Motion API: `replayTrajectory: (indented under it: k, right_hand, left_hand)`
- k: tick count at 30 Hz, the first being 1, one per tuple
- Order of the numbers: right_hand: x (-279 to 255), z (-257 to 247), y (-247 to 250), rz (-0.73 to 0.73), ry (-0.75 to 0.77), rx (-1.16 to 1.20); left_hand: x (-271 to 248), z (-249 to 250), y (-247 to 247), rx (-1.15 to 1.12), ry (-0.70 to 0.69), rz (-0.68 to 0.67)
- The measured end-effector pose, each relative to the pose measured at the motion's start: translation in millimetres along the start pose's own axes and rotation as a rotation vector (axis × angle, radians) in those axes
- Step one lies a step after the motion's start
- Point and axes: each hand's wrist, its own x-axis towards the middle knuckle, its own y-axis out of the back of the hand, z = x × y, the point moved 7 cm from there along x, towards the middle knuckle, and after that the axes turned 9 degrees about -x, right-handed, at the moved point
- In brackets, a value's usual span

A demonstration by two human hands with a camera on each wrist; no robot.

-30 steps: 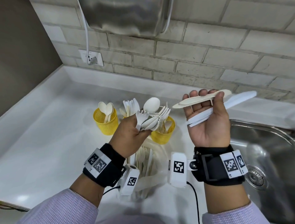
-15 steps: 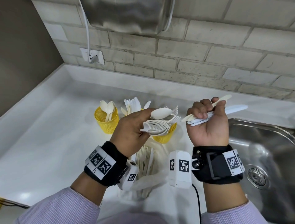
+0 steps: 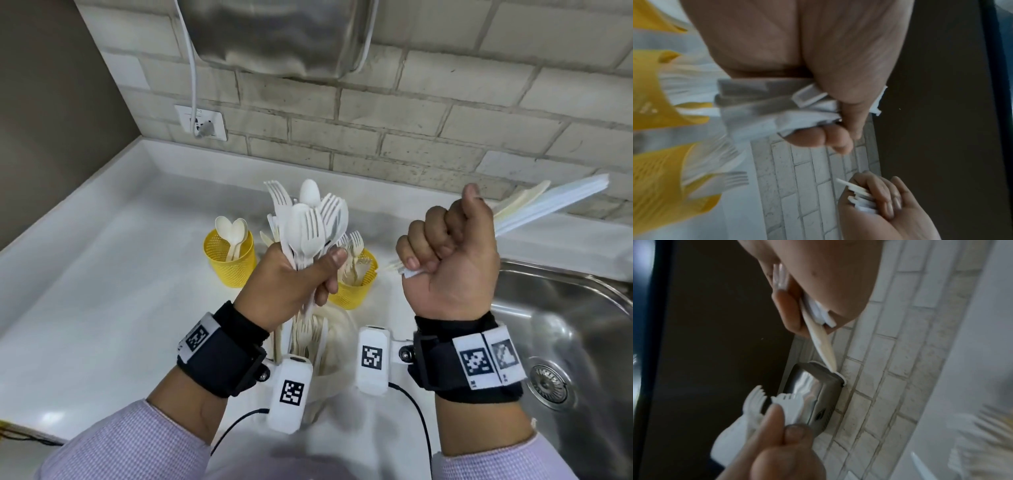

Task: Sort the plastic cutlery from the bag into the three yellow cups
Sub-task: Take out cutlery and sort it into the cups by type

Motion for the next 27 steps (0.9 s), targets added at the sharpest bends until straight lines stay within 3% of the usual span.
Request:
replayTrajectory:
  k: [5,9,14,19,21,25,27]
  right_hand:
    - [-11.7,-7.4,-37.1,-0.116,0.183,-0.311]
    - [-19.9,16.5,-47.3,-0.144,0.190,-0.545]
    - [-22.6,50.8,-33.5,-0.092,0.194,-0.812]
    - [-21.2,36.2,-38.1,-0.088,0.479,-1.157]
    - [-18.1,30.4,-35.6,-0.108,0.520,-1.230]
    - [2.1,29.5,-3.2,0.103,0.273,-0.930]
    - [7.5,26.9,10.3,0.219,0.228,-0.758]
  left_hand:
    - [-3.4,-26.3,-9.7,-0.387,0.335,0.077]
    - [-5.7,-33.2,-16.4,-0.664,0.453,0.098]
    - [-8.2,-25.7,-18.7,-0.675,0.453,0.081]
    - [-5.6,-28.2,-8.8,-0.635,0.412,0.152]
    - [-1.7,-26.7,0.4,-0.604,0.369,0.192]
    - [5.0,-11.9,19.8,-0.450,0.247,0.156]
    - [8.0,-5.4,36.1,-0.314,0.173,0.195]
